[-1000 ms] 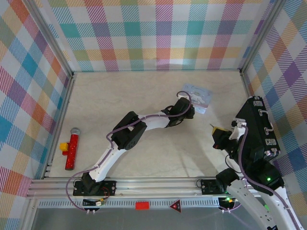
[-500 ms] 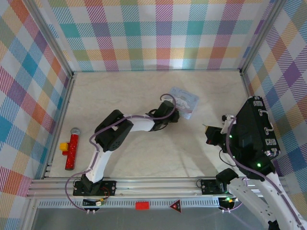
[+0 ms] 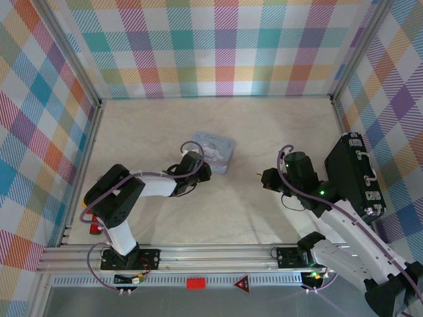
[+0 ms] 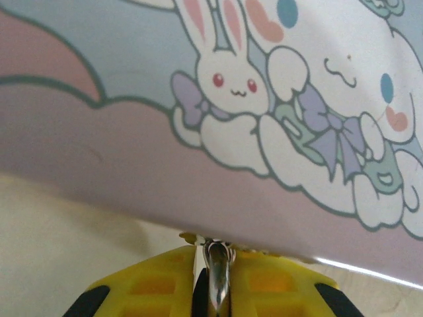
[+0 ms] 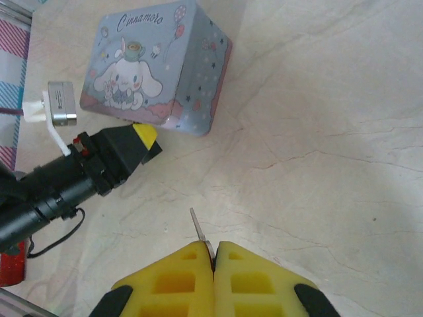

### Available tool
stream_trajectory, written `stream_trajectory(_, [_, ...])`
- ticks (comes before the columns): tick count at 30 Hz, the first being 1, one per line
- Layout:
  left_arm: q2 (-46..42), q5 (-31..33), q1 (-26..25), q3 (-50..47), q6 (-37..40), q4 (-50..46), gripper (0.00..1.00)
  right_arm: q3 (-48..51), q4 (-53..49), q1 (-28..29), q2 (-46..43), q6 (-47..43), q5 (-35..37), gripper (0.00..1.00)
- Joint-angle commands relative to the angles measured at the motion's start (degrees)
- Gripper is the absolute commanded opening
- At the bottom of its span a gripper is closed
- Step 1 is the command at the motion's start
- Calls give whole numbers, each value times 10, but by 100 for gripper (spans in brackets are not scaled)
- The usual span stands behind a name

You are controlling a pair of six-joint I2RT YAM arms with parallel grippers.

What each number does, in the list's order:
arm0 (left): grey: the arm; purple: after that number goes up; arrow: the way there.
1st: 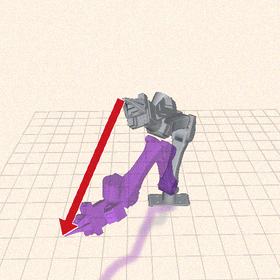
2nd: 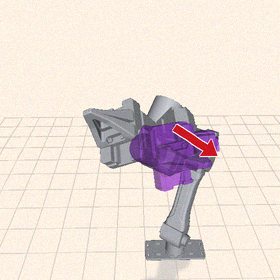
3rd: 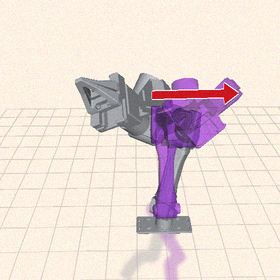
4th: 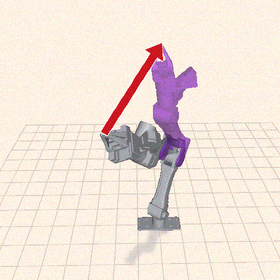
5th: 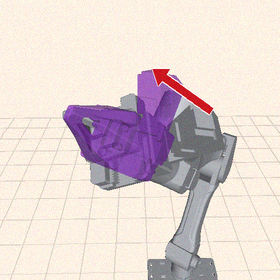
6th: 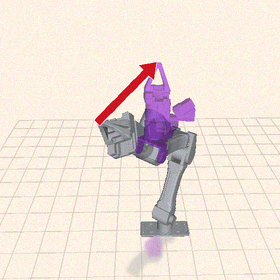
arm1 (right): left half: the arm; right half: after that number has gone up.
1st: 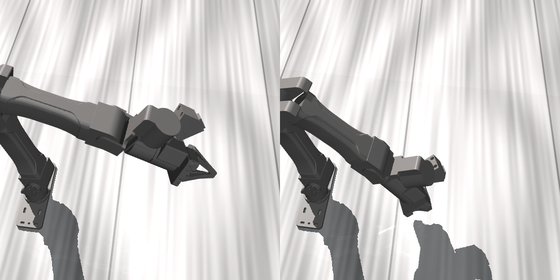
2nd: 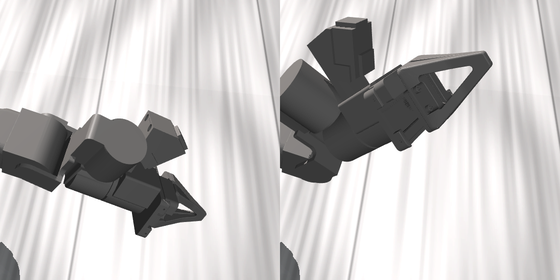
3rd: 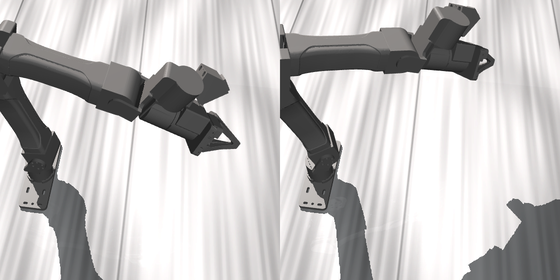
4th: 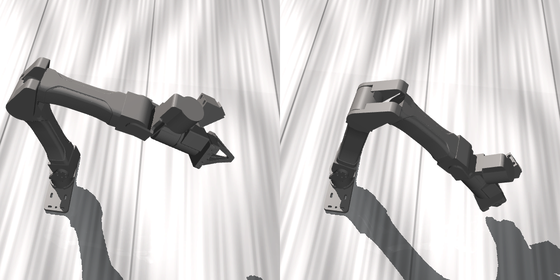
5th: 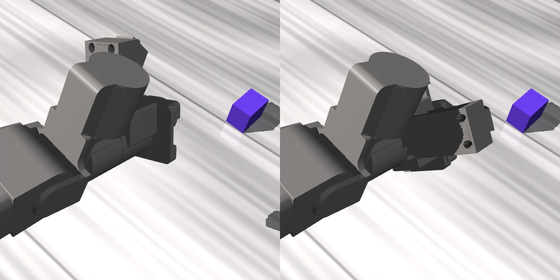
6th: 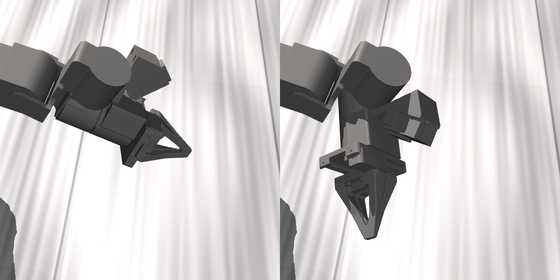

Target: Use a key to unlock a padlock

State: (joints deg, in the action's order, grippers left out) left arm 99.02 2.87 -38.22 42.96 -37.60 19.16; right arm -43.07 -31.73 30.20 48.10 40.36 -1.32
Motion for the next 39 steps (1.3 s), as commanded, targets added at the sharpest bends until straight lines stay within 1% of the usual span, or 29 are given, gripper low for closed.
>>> stream_trajectory(1, [-32, 5, -11, -41, -58, -3, 0, 14, 44, 12, 9, 38, -20, 0])
stream_trajectory(4, [-42, 29, -41, -50, -82, -17, 0, 27, 66, 29, 29, 65, -20, 0])
stream_trajectory(6, [-40, 44, -63, -39, -93, -38, 1, 32, 79, 41, 41, 78, -18, 0])
stream_trajectory(10, [-20, 50, -98, -3, -110, -62, 4, 33, 92, 51, 55, 94, -16, 0])
stream_trajectory(16, [14, 41, -126, 40, -113, -72, 17, 33, 80, 51, 43, 95, -3, 0])
stream_trajectory(22, [1, 60, -128, -6, -123, -25, 29, 54, 92, 51, 34, 115, -15, 0])
stream_trajectory(26, [-19, 84, -136, -64, -122, 58, 39, 68, 88, 51, 19, 125, -21, 0])
stream_trajectory(31, [-26, 94, -140, -117, -86, 157, 54, 77, 80, 51, 7, 131, -24, 0])
stream_trajectory(35, [-23, 92, -140, -125, -48, 180, 57, 90, 92, 51, 5, 145, -32, 0])
stream_trajectory(39, [-12, 92, -134, -127, -42, 190, 58, 102, 102, 55, -1, 155, -33, 0])
